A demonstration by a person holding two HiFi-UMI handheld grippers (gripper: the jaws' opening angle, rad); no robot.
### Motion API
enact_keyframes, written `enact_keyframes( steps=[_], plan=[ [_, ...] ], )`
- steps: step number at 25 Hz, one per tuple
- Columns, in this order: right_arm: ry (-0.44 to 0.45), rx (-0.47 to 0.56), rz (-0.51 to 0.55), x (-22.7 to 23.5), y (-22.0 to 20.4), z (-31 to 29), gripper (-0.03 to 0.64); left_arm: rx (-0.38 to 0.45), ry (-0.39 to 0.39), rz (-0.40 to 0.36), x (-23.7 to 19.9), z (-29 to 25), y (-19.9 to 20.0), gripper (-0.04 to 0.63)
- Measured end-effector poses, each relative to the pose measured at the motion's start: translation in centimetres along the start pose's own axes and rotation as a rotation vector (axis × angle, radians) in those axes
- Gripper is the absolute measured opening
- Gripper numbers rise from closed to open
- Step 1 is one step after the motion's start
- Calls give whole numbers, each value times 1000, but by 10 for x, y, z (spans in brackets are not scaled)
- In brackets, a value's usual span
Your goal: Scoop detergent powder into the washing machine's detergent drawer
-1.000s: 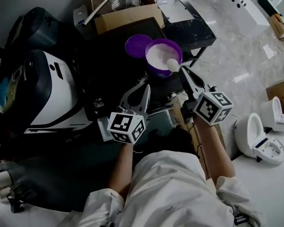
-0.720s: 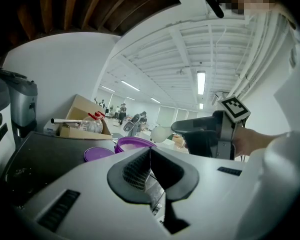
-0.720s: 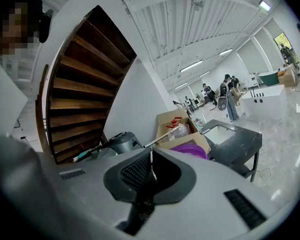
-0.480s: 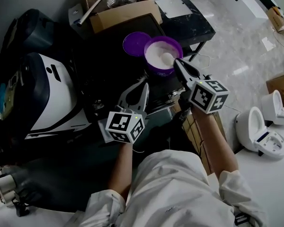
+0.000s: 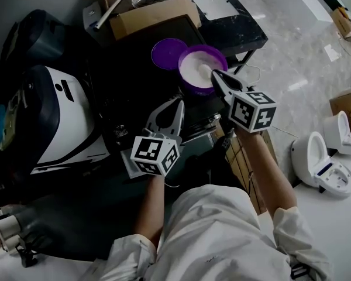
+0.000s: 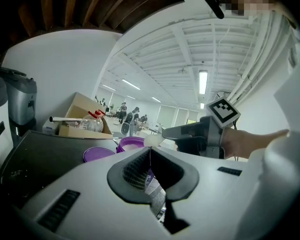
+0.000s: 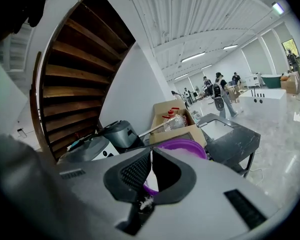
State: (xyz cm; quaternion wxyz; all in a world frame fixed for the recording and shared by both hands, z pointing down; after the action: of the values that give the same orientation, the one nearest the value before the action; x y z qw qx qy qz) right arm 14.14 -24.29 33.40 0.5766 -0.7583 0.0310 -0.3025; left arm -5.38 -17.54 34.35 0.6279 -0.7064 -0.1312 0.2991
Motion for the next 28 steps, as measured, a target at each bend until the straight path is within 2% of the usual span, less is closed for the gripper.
enact_keyframes(
  steps=[13, 28],
  plan=[
    [-20, -165, 74, 13, -5, -32, 12, -18, -5, 4, -5, -21, -6, 20],
    [-60, -352, 169, 20, -15, -65, 11, -25, 23, 13, -16, -29, -8, 20]
  ],
)
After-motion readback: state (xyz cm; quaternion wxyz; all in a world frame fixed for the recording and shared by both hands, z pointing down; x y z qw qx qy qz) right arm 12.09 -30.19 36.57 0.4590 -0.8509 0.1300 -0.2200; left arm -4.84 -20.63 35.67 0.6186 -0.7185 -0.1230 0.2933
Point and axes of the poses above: the fingertips, and each gripper's own axes: z backward along the fingers, x to its right, y out of its top, the point moved 8 cm from there along z, backward along the fingers, and after that the axes turned 10 degrees about x, right-handed, at the moved point
